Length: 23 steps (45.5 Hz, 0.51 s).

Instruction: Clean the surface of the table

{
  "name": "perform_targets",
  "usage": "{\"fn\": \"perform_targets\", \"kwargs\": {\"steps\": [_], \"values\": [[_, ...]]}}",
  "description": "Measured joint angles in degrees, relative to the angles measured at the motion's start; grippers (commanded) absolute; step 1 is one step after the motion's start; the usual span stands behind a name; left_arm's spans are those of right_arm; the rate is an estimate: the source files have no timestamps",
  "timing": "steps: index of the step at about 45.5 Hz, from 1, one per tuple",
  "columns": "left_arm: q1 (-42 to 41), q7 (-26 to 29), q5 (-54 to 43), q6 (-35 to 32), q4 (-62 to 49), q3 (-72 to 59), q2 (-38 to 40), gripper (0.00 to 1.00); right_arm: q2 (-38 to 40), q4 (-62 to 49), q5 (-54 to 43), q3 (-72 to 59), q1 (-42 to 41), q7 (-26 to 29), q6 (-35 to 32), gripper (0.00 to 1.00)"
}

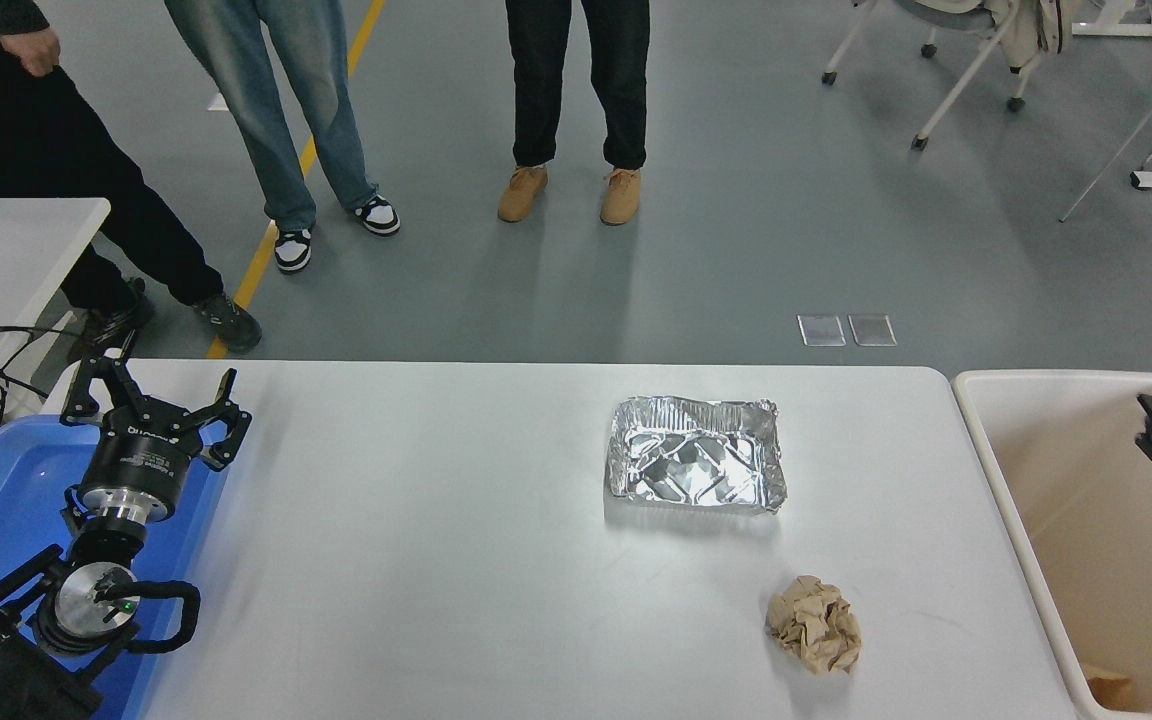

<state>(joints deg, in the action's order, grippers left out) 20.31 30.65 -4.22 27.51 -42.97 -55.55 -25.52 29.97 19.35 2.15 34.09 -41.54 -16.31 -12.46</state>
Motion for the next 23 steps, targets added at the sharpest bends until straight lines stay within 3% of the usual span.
{"fn": "perform_targets", "kwargs": {"steps": [11,23], "values": [[0.00,0.00,0.00,0.00,-0.01,0.00,0.00,0.99,-4.68,3.61,0.39,3.59,-0.49,-0.03,-4.25,1.00],[-0.01,-0.04,0.00,0.00,-0.01,0.00,0.00,0.99,-6.91,8.08,2.03,7.39,2.99,-0.06,-13.97,1.00]]}}
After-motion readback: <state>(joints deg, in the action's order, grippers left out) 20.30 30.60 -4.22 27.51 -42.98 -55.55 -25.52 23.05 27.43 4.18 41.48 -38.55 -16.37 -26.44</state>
